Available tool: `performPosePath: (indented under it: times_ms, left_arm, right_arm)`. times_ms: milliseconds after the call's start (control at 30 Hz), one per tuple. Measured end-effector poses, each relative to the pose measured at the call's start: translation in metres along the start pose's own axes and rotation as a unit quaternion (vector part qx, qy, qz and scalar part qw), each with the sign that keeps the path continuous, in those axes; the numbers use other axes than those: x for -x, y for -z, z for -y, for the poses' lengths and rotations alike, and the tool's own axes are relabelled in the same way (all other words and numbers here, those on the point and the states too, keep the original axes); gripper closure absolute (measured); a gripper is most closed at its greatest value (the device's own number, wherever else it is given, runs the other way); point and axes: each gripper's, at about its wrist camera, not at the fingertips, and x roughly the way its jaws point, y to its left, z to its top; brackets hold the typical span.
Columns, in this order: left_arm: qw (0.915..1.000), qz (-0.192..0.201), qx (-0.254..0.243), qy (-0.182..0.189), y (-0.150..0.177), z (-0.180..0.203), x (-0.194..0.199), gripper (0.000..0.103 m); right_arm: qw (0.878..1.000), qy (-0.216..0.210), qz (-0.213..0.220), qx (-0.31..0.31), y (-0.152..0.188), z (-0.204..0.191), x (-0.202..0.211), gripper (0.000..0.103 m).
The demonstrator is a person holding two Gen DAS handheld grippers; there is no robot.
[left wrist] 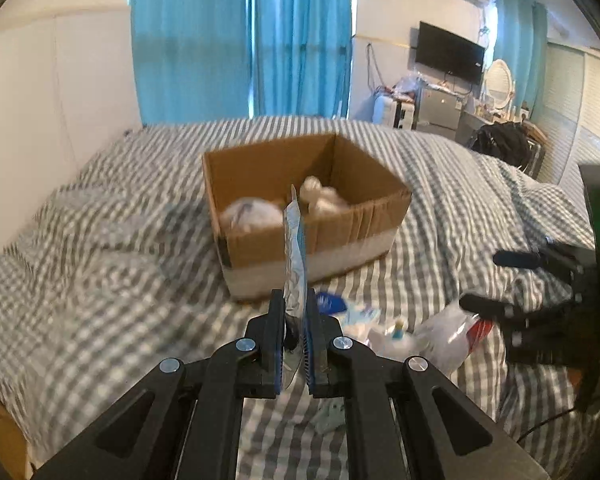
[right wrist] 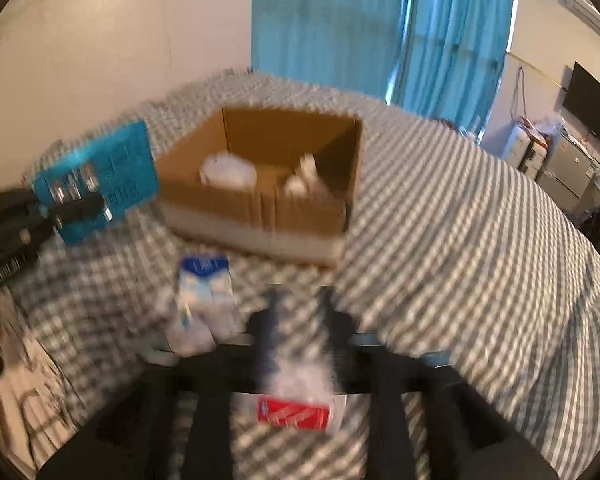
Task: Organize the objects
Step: 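Carry blister pack and floss tub to the box and release both inside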
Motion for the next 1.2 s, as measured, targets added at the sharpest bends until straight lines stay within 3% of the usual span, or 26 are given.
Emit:
performPosePath:
  times_ms: [33, 167, 233, 333, 533, 600, 700, 867, 1000, 1200]
  left_arm:
    - [0.9999, -0.010, 0.004, 0.001, 0.005, 0.000, -0.004, 0.095]
    - [0.9995, -0.030, 0.010, 0.007, 0.021, -0.001, -0.014, 0.095]
    - [0.9992, -0.035, 0.013, 0.010, 0.027, 0.000, -0.015, 0.095]
    - [0.9991, -0.037, 0.016, 0.012, 0.031, 0.001, -0.015, 0.095]
    - [0.9991, -0.032, 0.022, 0.015, 0.033, -0.001, -0.008, 0.095]
    - [0.9995, -0.019, 0.021, 0.016, 0.030, -0.003, 0.000, 0.095]
    - [0.9997, 0.006, 0.014, 0.021, 0.019, -0.006, 0.015, 0.095]
    - [0.9984, 0.039, 0.021, 0.035, -0.019, -0.016, 0.028, 0.095]
    - [0.9971, 0.066, 0.019, 0.034, -0.058, -0.023, 0.026, 0.095]
    - [0.9969, 0.073, 0.021, 0.022, -0.107, -0.035, -0.007, 0.095]
  right_arm:
    - [1.000, 0.008, -0.005, -0.006, 0.009, -0.001, -0.003, 0.028]
    - [0.999, 0.017, -0.035, -0.020, 0.042, -0.012, -0.021, 0.025]
    - [0.998, 0.033, -0.044, -0.023, 0.053, -0.014, -0.029, 0.014]
    - [0.998, 0.026, -0.052, -0.038, 0.055, -0.013, -0.035, 0.012]
    - [0.997, 0.056, -0.059, -0.016, 0.054, -0.027, -0.044, 0.008]
    - [0.996, 0.057, -0.060, -0.021, 0.055, -0.025, -0.047, 0.014]
    - [0.997, 0.047, -0.039, -0.038, 0.052, -0.019, -0.037, 0.014]
    - [0.998, 0.047, 0.024, -0.034, 0.019, -0.011, 0.008, 0.014]
    - [0.996, 0.031, 0.082, -0.024, -0.031, -0.008, 0.044, 0.014]
    - [0.991, 0.004, 0.131, -0.001, -0.107, -0.015, 0.046, 0.014]
